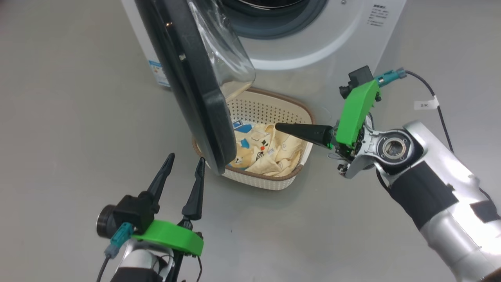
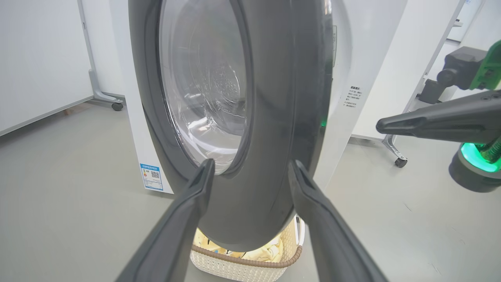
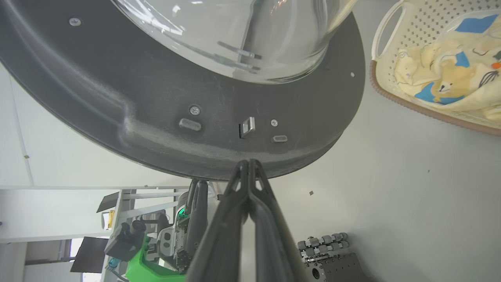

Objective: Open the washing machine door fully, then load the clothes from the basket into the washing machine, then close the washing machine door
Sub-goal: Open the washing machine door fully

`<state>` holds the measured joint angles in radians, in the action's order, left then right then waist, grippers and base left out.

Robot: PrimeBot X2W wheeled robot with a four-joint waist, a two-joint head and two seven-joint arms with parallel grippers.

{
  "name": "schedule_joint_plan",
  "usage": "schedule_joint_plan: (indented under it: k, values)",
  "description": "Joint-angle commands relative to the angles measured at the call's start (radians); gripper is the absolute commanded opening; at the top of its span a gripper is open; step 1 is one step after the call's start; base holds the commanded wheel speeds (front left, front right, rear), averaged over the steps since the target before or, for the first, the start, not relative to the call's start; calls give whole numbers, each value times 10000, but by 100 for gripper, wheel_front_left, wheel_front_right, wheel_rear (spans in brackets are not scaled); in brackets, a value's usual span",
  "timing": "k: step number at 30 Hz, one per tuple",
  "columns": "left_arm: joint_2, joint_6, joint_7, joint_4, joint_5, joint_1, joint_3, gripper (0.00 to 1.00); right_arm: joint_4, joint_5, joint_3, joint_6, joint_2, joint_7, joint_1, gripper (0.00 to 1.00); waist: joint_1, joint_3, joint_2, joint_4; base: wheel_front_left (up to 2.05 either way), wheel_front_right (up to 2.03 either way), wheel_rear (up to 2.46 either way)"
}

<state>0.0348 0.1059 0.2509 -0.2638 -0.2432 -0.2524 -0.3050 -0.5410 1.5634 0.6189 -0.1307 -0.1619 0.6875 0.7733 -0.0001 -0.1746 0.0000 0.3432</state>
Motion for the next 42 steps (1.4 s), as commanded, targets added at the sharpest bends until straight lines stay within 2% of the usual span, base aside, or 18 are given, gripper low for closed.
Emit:
schedule_joint_plan:
  k: [1,4,6,9,14,17,23,28,34,40,41,42]
  values:
    - [184,37,109,264,87,-112,416,100,506,-260,-3,0,-41,-306,39,0,1,394,0,-426,0,0,0]
    - [255,67,109,279,185,94,672,100,1306,-1402,139,0,-461,-1966,-592,0,1,736,0,-864,0,0,0]
    - [308,80,109,307,227,252,861,100,1610,-1913,40,0,-585,-3263,-1060,0,1,934,0,-1162,0,0,0]
    - [391,97,109,357,294,498,1111,100,1935,-3270,365,0,-1080,-5120,-1614,0,1,1191,0,-1569,0,0,0]
    - [485,102,109,467,374,1028,1504,100,1931,-5098,759,0,-1817,-7958,-2457,0,1,1631,0,-2221,0,0,0]
    - [505,100,109,559,373,1366,1763,100,1567,-6116,754,0,-2144,-9081,-2855,0,1,1841,0,-2566,0,0,0]
    - [582,117,109,711,411,1801,2222,100,1505,-7936,-453,0,-2015,-9481,-3748,0,1,1989,0,-3086,0,0,0]
    - [576,136,109,818,462,1974,2470,100,2037,-9820,-1789,0,-1387,-9489,-4747,0,1,2032,0,-3320,0,0,0]
    - [544,160,109,922,507,2106,2630,100,2539,-11273,-2892,0,-687,-9491,-5726,0,1,2103,0,-3445,0,0,0]
    - [534,176,109,1006,551,2182,2715,100,2725,-12121,-3583,0,-122,-9492,-6248,0,1,2091,0,-3466,0,0,0]
    - [532,178,109,1018,557,2185,2733,100,2745,-12246,-3710,0,-3,-9492,-6329,7,1,2076,0,-3465,0,0,0]
    - [532,181,109,1026,561,2186,2752,100,2760,-12404,-3854,0,103,-9492,-6396,32,1,2061,0,-3465,0,0,0]
